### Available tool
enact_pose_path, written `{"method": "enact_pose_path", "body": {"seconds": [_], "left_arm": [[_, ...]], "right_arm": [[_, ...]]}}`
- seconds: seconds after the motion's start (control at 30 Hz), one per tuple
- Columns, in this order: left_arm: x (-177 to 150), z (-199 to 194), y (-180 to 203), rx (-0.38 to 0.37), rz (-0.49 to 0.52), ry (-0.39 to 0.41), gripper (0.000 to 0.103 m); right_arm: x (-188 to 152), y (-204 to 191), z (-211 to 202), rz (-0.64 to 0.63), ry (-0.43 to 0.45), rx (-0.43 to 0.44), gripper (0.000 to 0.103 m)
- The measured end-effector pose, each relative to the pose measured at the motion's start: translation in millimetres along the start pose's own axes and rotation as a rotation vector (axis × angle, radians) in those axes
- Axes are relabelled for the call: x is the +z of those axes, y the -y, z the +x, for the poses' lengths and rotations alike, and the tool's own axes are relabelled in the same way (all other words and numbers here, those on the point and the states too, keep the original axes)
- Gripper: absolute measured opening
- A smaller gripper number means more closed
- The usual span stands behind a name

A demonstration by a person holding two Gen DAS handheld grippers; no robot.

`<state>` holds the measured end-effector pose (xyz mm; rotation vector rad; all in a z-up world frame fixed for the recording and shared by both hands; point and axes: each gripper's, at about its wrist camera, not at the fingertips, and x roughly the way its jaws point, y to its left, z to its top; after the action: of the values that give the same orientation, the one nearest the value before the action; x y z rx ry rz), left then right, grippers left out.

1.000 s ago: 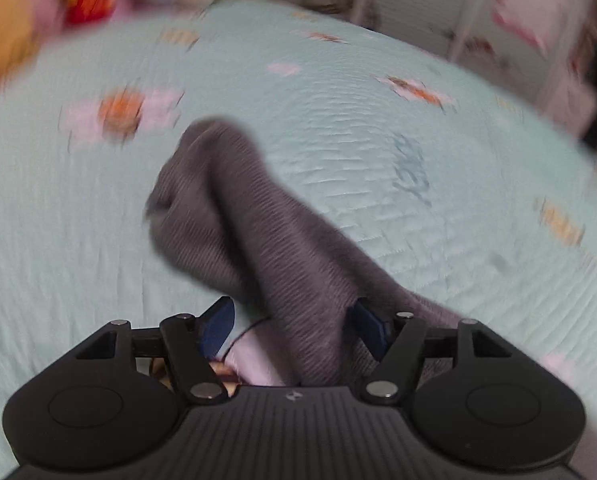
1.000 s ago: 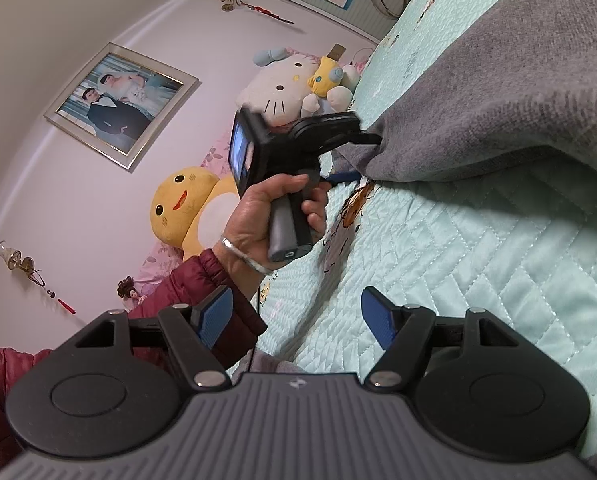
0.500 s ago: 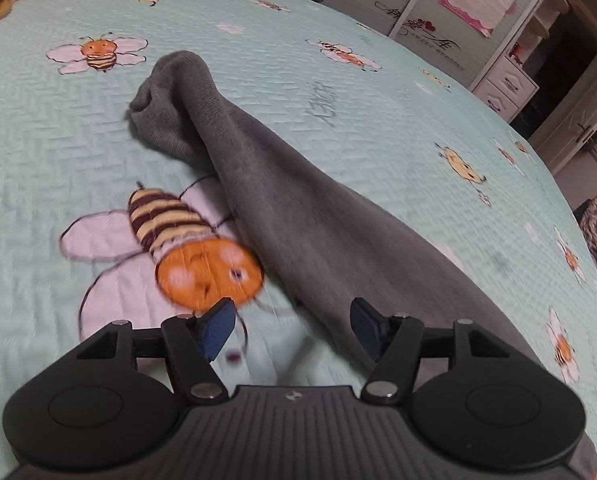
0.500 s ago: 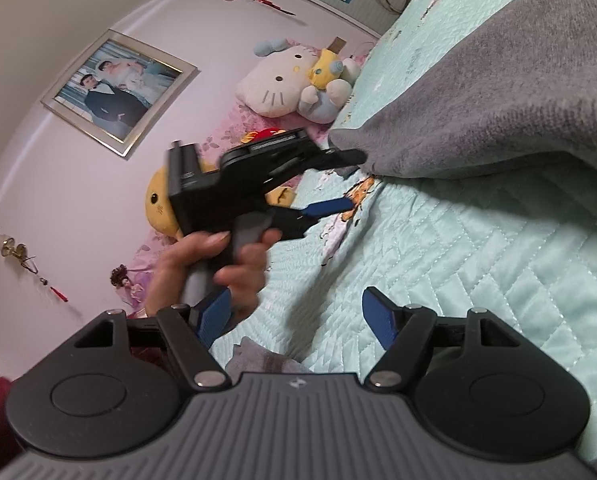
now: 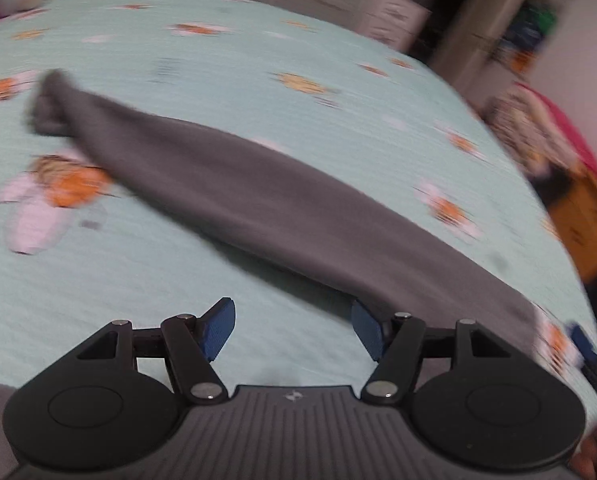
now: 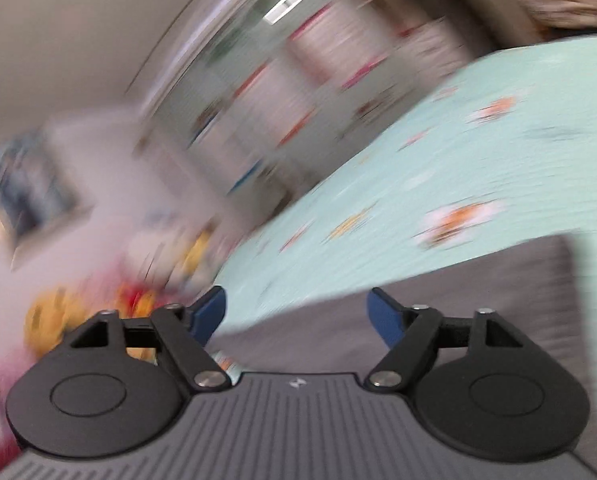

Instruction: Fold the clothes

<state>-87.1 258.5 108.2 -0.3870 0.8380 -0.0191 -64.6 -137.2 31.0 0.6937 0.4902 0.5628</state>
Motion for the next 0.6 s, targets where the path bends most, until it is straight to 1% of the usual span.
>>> {"method": "enact_pose_path", "body": {"seconds": [0.07,0.13,0.17,0.23,0.33,0.37,0.47,0.53,0.6], "left_arm": [[-8.4,6.6,27.6,-0.044,0.063,-0.023,0.068],[-13.5,15.0,48.1,-0.066,0.114,-0.046,0.068],[-15.1,18.8,54.9,-0.072,0.126,-0.051,0.068],[-16.9,27.7,58.3,-0.082,0.120,-0.063,0.068],[-22.6,44.5,59.4,-0.094,0.101,-0.102,0.068],[-24.7,49.9,59.3,-0.096,0.101,-0.113,0.068],[-33.9,55.9,64.6,-0.109,0.119,-0.120,0.068],[-35.1,55.8,66.6,-0.126,0.125,-0.100,0.068],[-35.2,54.9,68.2,-0.146,0.128,-0.076,0.068]], "right_arm": [[7.3,41.1,-14.9,0.079,0.047,-0.093,0.080],[14.6,82.1,-29.8,0.159,0.095,-0.187,0.080],[16.0,99.8,-31.2,0.201,0.097,-0.208,0.080],[17.2,119.6,-24.3,0.278,0.072,-0.164,0.080],[28.0,125.3,-20.0,0.301,0.083,-0.078,0.080],[32.1,125.7,-15.8,0.296,0.070,-0.078,0.080],[40.9,128.3,-1.1,0.278,0.003,-0.129,0.080],[43.8,128.1,4.9,0.253,-0.040,-0.128,0.080],[47.5,126.4,7.9,0.222,-0.064,-0.122,0.080]]}}
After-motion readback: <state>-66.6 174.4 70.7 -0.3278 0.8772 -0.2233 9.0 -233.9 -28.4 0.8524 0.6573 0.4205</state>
